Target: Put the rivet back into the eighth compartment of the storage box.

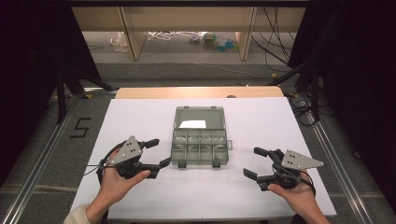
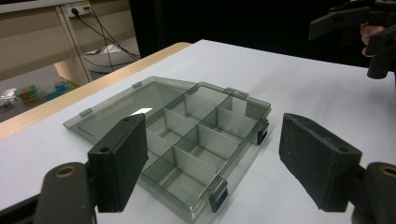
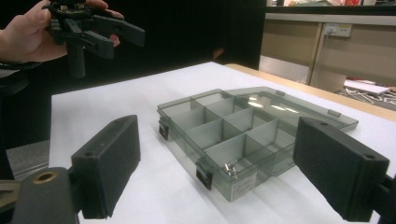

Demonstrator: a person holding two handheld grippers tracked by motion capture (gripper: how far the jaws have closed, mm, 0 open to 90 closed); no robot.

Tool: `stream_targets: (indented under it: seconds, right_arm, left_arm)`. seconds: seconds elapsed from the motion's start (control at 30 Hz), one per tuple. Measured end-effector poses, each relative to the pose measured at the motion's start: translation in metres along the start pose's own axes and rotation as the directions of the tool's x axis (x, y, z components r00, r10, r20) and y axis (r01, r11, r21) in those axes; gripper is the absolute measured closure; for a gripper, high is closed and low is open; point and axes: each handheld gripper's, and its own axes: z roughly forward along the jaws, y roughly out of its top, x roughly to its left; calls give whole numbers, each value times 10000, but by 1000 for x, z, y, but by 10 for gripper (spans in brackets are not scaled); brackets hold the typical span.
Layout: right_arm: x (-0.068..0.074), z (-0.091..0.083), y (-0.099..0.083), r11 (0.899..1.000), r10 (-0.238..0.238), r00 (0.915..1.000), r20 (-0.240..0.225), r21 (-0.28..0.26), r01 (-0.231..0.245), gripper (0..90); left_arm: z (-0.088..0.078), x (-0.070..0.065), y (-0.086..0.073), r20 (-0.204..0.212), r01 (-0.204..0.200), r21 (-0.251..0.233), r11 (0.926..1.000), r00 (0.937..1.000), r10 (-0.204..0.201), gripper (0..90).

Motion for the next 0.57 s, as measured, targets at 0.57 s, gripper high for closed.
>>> stream_targets:
  seconds: [0.57]
  right_arm:
    - [-3,1,-1,9995,-244,9997,-70,-212,242,160]
  left_arm:
    - [-3,10,-8,-180,87,63,9999,9998,-86,231]
